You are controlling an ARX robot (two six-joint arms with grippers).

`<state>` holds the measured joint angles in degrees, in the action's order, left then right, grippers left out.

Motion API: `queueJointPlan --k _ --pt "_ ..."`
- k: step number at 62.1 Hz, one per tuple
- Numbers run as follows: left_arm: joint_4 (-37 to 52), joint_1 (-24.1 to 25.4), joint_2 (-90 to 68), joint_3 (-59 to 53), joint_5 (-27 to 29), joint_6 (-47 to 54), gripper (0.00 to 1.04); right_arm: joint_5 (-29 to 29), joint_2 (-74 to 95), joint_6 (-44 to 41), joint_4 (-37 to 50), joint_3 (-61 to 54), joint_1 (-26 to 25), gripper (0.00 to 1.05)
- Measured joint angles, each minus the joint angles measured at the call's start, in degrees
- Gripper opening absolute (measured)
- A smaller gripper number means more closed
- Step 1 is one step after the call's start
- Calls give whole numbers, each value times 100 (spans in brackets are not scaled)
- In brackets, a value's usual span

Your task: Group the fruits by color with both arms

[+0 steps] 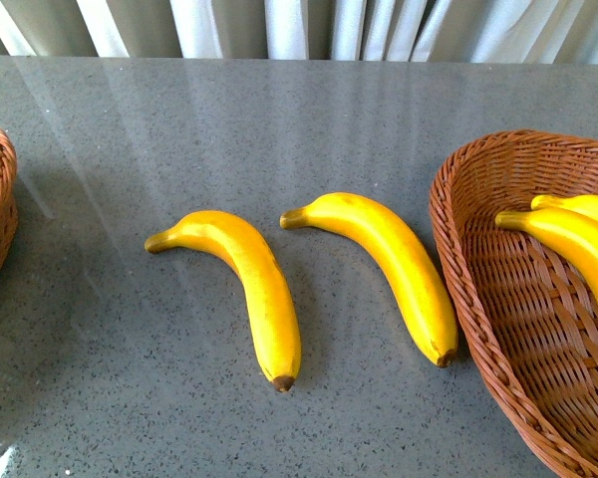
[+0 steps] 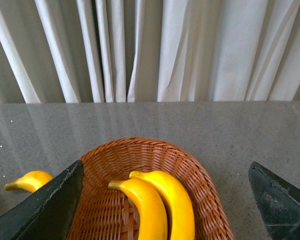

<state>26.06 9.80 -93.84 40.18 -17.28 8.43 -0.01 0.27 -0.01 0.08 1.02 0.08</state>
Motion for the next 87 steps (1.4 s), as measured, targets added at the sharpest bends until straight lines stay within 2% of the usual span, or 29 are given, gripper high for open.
queueJointPlan --k 13,19,20,22,30,46,50,52,58,63,69,87 --pt "57 155 1176 -706 -389 -459 95 0 0 0 0 0 0 96" --pt "1812 59 1469 -1493 562 -664 80 0 0 0 0 0 0 96" --pt "2214 28 1679 -1773 728 -704 75 11 0 0 0 0 2 96" --pt "2358 -11 1956 -1996 817 -734 69 7 0 0 0 0 0 96" --pt "2378 -203 2973 -2566 981 -789 46 0 0 0 0 0 0 96" --pt "2055 -470 3851 -3211 1231 -820 1 0 0 0 0 0 0 96" --pt "1937 -542 4087 -3314 1353 -831 2 2 0 0 0 0 0 96" --pt "1840 -726 4238 -3370 1639 -835 1 2 0 0 0 0 2 96" --pt "1611 -955 4612 -3512 1685 -831 2 0 0 0 0 0 2 96" --pt "1436 -966 4865 -3602 1720 -833 2 4 0 0 0 0 0 96" --pt "1655 -966 4955 -3827 1725 -831 1 2 0 0 0 0 2 96" --pt "540 -966 6172 -3952 1729 -833 2 2 0 0 0 0 0 96"
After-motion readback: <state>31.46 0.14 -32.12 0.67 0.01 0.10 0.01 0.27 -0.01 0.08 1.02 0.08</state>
